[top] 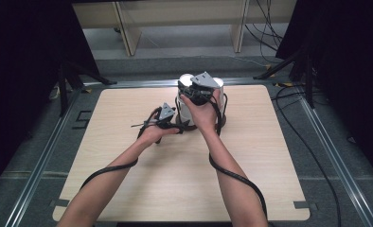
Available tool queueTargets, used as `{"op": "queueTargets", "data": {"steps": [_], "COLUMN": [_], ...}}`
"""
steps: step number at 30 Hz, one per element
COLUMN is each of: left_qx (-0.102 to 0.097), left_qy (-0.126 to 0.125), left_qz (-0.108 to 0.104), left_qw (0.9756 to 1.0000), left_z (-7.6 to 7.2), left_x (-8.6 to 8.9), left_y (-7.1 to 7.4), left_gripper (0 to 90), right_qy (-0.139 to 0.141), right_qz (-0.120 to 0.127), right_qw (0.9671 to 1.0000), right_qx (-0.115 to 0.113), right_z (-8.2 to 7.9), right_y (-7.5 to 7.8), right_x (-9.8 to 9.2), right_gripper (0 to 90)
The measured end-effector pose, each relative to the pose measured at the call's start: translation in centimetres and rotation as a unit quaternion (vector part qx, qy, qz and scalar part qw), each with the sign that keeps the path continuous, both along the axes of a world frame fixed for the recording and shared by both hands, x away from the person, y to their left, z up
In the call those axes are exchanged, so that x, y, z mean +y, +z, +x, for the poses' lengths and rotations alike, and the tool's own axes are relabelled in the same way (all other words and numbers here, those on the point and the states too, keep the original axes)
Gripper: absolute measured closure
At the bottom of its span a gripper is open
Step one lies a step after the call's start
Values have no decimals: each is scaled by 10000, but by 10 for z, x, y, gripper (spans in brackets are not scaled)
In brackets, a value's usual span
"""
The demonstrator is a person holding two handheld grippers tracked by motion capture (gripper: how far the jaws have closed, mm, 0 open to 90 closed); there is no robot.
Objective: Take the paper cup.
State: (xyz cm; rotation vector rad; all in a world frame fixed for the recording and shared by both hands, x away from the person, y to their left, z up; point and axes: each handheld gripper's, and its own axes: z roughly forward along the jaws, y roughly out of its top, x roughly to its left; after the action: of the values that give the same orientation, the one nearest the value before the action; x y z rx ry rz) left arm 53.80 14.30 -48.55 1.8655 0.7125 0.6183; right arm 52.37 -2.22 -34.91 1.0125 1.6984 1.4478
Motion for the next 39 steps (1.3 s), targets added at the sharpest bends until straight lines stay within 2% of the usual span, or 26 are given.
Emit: {"op": "queueTargets", "data": {"steps": [5,6,8,9,14,15,17,18,19,20,27,28,29,30,32,33,34,37,38,39], "left_qx": [-57,-80,-75,-69,-89,-97,-98,-114,-127,-140,-203,-203,-191,-191,-241,-241,-224,-236,-229,-215], "left_qy": [-2,-9,-1,9,0,0,-12,-21,-29,-46,-62,-62,-63,-63,-77,-77,-70,-108,-104,-92], "left_qz": [56,54,38,45,77,2,7,-24,19,-16,7,7,-43,-43,-38,-38,-82,27,18,-17], "left_qw": [10000,10000,10000,10000,9999,10000,10000,9999,9999,9999,9998,9998,9998,9998,9997,9997,9997,9997,9997,9997], "left_z": [-2,-2,-3,-4,-5,-6,-7,-7,-8,-8,-12,-12,-14,-14,-16,-16,-17,-20,-20,-22], "left_x": [1,2,2,2,4,4,4,4,6,6,10,10,10,10,10,10,10,13,14,14], "left_y": [3,4,4,4,6,6,7,7,8,8,13,13,14,14,15,15,14,15,15,15], "left_gripper": [145,145,145,144,144,144,144,144,144,144,143,143,143,142,140,139,139,135,132,132], "right_qy": [30,36,-10,4,27,22,36,36,41,37,144,121,142,148,177,152,152,229,237,237], "right_qz": [28,92,-1,100,108,102,118,118,9,131,221,316,185,262,222,308,308,139,250,250], "right_qw": [9999,9999,9998,9999,9998,9998,9998,9998,9997,9998,9992,9992,9992,9991,9991,9993,9993,9990,9991,9991], "right_qx": [-92,-26,-179,-68,-136,-143,-134,-134,-226,-125,-302,-221,-333,-300,-321,-171,-171,-356,-228,-228], "right_z": [-1,-3,-3,-4,-5,-5,-6,-6,-6,-8,-15,-17,-18,-20,-22,-25,-25,-26,-30,-30], "right_y": [7,8,10,11,15,15,16,16,17,17,23,24,25,26,27,26,26,25,24,24], "right_x": [0,0,-1,0,-2,-3,-4,-4,-6,-5,-8,-7,-9,-8,-8,-8,-8,-11,-12,-12], "right_gripper": [366,366,366,365,366,365,365,365,365,365,365,365,365,365,365,365,365,365,364,364]}}
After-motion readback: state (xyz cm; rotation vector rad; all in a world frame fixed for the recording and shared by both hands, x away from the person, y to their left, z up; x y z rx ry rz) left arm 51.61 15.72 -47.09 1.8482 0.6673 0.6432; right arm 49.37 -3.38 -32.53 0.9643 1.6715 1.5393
